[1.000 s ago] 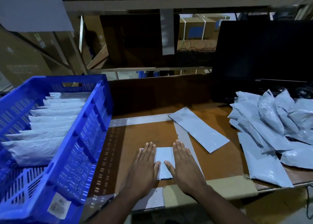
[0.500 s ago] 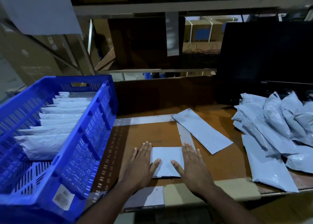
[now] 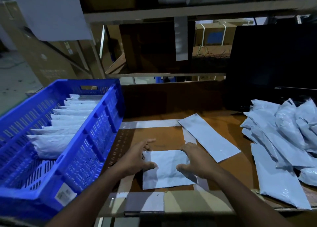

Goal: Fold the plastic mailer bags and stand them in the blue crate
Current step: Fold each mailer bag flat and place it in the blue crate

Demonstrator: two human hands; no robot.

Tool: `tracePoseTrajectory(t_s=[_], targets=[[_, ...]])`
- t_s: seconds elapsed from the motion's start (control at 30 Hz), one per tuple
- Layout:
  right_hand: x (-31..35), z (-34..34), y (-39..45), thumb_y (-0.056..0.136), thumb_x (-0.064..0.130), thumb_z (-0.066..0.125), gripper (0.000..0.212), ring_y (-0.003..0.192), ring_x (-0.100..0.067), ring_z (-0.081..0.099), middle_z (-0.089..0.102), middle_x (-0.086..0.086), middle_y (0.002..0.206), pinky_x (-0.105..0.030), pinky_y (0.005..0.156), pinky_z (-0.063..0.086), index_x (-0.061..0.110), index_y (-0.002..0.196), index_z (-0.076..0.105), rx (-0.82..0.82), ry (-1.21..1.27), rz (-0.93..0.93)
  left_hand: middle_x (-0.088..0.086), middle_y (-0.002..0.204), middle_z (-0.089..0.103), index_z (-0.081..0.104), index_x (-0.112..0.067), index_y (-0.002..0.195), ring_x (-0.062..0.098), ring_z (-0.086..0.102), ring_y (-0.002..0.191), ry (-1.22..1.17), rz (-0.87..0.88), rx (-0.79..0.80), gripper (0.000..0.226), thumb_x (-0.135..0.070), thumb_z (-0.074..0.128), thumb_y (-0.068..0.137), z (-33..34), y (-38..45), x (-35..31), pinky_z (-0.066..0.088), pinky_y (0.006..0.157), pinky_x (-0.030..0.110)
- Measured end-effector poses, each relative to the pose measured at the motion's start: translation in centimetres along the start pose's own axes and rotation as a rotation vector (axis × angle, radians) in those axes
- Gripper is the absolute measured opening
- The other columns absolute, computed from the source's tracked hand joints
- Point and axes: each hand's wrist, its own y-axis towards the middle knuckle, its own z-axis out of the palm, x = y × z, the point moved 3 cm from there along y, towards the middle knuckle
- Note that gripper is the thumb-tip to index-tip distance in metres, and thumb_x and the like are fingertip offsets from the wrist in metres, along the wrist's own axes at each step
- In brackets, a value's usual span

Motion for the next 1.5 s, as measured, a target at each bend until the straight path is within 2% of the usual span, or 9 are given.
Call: tracePoseTrajectory(t_s=[0.1,0.23,0.33,0.53,0.67,1.0,1.17,1.3,1.5], targets=[[0.0,-1.0,0.3,0.079,0.052,0.075,0.039,0.087,-0.004,0.052,0.053,0.02,0.103,-0.024,0.076,0.05,0.036,0.107,0.055,-0.022,0.041,-0.032,-0.011,0.112,0.068,0.064,-0.04,0.123,0.02,0.068,0.101,-0.11,-0.013,-0.01,0.053,-0.027,0.089,0.078,-1.4,-0.4,-0.6,0.059,0.085,0.036],[0.6,-2.7,0.5,0.085,0.038,0.077,0.019,0.087,-0.001,0.06,0.064,0.02,0.096,-0.022,0.072,0.054,0.035,0.099,0.064,-0.046,0.259,-0.106,-0.005,0.09,0.077,0.073,-0.023,0.104,0.015,0.072,0.08,-0.216,-0.01,-0.087,0.027,-0.013,0.085,0.081,-3.6,-1.2,-2.0,0.063,0.074,0.04],[1.8,-4.1,0.4,0.089,0.031,0.074,0.015,0.095,-0.003,0.065,0.069,0.019,0.102,-0.025,0.074,0.06,0.038,0.101,0.069,-0.043,0.472,-0.131,-0.001,0.079,0.075,0.075,-0.023,0.098,0.019,0.07,0.072,-0.24,-0.005,-0.139,0.019,-0.012,0.082,0.084,-5.7,-2.4,-3.8,0.058,0.064,0.032],[7.4,-7.8,0.6,0.086,0.037,0.07,0.021,0.097,0.001,0.064,0.068,0.018,0.105,-0.023,0.067,0.06,0.038,0.106,0.069,-0.158,0.572,-0.288,0.013,0.09,0.076,0.076,-0.027,0.104,0.02,0.072,0.08,-0.262,0.083,-0.262,0.02,-0.02,0.081,0.086,-11.8,-5.4,-6.3,0.059,0.075,0.053],[13.5,-10.0,1.2,0.09,0.036,0.065,0.025,0.103,0.004,0.06,0.063,0.02,0.112,-0.019,0.065,0.057,0.037,0.115,0.065,-0.179,0.51,-0.411,0.005,0.096,0.077,0.076,-0.024,0.102,0.014,0.073,0.086,-0.272,0.149,-0.354,0.022,-0.018,0.081,0.082,-17.6,-8.2,-6.4,0.06,0.078,0.035],[32.2,-8.9,5.6,0.092,0.03,0.071,0.026,0.103,0.001,0.059,0.063,0.021,0.107,-0.028,0.083,0.056,0.029,0.118,0.067,-0.239,0.369,-0.628,0.001,0.104,0.077,0.077,-0.023,0.102,0.01,0.067,0.092,-0.149,0.177,-0.472,0.031,-0.018,0.078,0.072,-33.2,-15.8,1.3,0.055,0.088,0.024],[37.7,-4.7,9.4,0.088,0.028,0.075,0.024,0.096,-0.007,0.058,0.064,0.008,0.104,-0.033,0.084,0.051,0.025,0.111,0.069,-0.257,0.236,-0.65,0.009,0.104,0.077,0.074,-0.015,0.107,0.014,0.067,0.093,-0.064,0.14,-0.405,0.032,-0.016,0.077,0.075,-37.3,-16.1,7.7,0.055,0.091,0.032],[38.6,-0.8,11.8,0.087,0.034,0.074,0.031,0.104,-0.017,0.061,0.067,0.002,0.112,-0.039,0.088,0.051,0.024,0.116,0.067,-0.136,0.002,-0.552,-0.001,0.089,0.078,0.077,-0.022,0.092,0.009,0.068,0.08,0.146,0.084,-0.265,0.019,-0.007,0.083,0.082,-36.9,-13.6,13.0,0.057,0.08,0.036],[37.9,3.3,13.2,0.082,0.033,0.075,0.035,0.11,-0.025,0.06,0.067,0.002,0.115,-0.032,0.074,0.044,0.028,0.115,0.063,0.121,-0.49,-0.388,-0.019,0.083,0.072,0.075,-0.029,0.092,-0.001,0.064,0.076,0.586,0.094,-0.034,0.016,-0.036,0.082,0.08,-32.2,-9.5,17.0,0.054,0.073,0.034]])
